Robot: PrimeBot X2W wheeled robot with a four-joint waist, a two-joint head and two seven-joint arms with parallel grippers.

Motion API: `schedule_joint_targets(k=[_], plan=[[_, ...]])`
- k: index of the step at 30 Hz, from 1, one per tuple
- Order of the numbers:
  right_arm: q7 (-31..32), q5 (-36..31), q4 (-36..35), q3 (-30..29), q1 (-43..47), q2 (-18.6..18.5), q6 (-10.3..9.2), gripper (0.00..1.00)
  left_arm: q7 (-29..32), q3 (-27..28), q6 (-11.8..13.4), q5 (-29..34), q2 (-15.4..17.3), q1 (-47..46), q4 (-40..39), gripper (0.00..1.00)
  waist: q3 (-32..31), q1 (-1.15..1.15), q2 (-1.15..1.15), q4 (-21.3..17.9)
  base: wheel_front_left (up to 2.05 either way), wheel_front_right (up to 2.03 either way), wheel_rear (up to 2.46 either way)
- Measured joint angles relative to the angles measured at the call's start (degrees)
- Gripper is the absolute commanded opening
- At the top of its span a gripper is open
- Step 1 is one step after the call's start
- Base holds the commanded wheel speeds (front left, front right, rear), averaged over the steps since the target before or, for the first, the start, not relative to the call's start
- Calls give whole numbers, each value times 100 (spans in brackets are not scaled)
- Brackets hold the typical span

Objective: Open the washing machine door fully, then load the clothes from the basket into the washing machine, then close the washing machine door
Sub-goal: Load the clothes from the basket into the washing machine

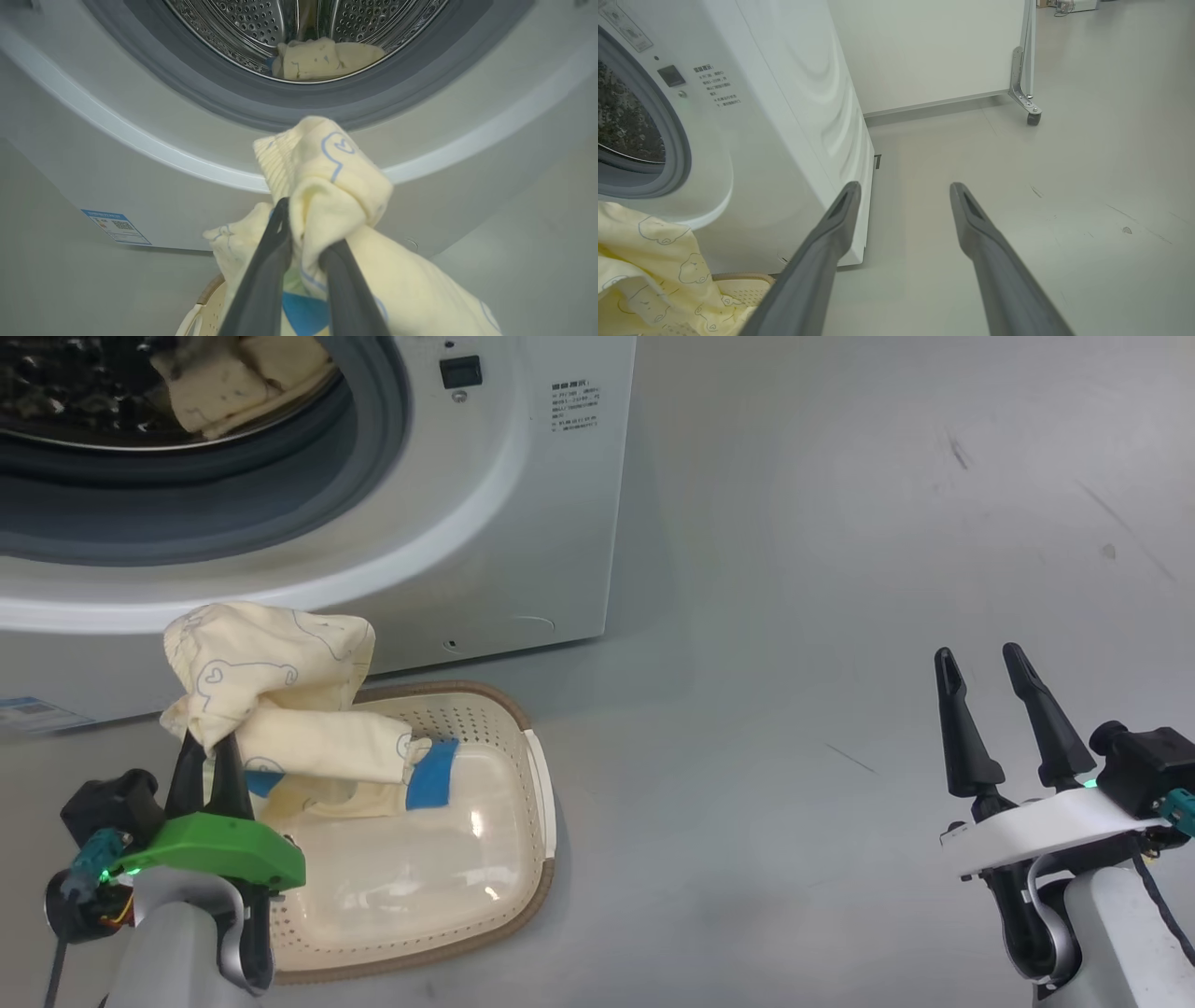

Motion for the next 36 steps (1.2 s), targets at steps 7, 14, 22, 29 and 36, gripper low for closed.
schedule_joint_targets(k=[7,14,22,29,36], plan=[[0,-148,-25,-16,207,0,-63,100,0,23,0,15,-1,545,-603,0,-488,0,0,75,0,0,0],[0,-197,-40,-31,471,4,-158,100,-14,29,0,31,-1,1084,-1147,0,-938,0,0,129,0,0,0],[0,-345,-81,-2,709,13,-258,100,-14,29,2,71,0,1739,-1613,0,-1393,0,0,173,0,0,0],[0,-356,-159,14,959,25,-316,100,-14,78,46,85,3,2236,-1917,0,-1732,0,0,193,0,0,0],[1,-356,-324,41,1048,43,-367,100,-14,47,109,8,5,2546,-2216,0,-1853,0,0,200,0,0,0]])
